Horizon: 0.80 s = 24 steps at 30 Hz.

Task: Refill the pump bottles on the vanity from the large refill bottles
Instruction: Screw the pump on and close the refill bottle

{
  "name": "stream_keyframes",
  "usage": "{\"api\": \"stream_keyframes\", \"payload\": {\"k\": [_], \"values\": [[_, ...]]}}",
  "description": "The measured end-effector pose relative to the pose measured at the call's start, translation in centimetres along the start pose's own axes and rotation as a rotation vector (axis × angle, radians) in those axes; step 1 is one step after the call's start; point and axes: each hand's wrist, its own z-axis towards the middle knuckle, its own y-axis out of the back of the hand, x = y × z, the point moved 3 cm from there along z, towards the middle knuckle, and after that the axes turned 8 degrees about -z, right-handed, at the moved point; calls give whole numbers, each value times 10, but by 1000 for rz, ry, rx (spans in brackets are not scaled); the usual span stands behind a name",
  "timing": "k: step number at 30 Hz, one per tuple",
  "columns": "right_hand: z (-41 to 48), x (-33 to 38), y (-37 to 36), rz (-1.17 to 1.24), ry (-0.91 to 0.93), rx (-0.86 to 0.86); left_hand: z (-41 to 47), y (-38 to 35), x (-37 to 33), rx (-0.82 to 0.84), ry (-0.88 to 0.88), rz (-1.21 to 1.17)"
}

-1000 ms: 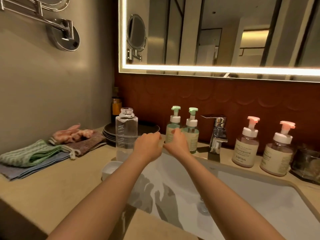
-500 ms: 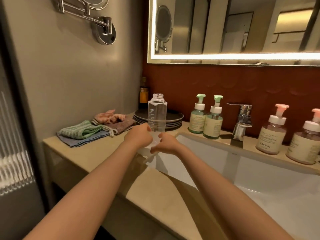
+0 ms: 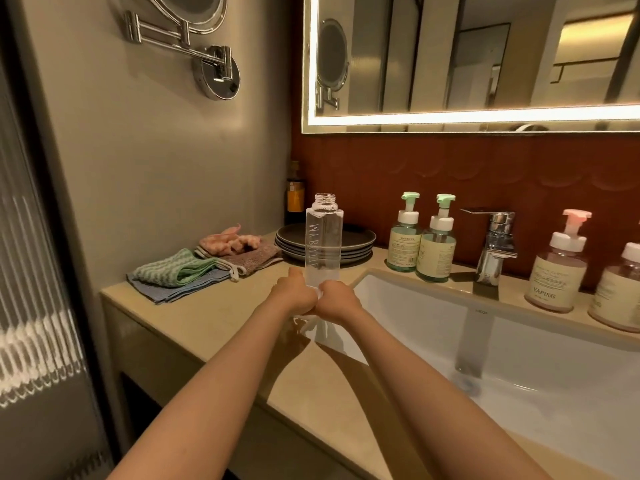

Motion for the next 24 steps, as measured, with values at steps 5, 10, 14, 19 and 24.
{"api": "stream_keyframes", "payload": {"k": [5,10,14,19,24], "values": [[-3,2,-2,114,-30,-37,3,7,9,-56,59,-209],[-7,3,24,414,25,-75,15,31,5,-184,-8,-382],[-7,-4,53,655,51,-175,23,42,-14,-219,-74,-491],[-1,-25,92,742,30,-345,39,45,-35,-231,-144,-401],[20,-43,121,691,-2,-437,57,37,-50,-143,-137,-328]]}}
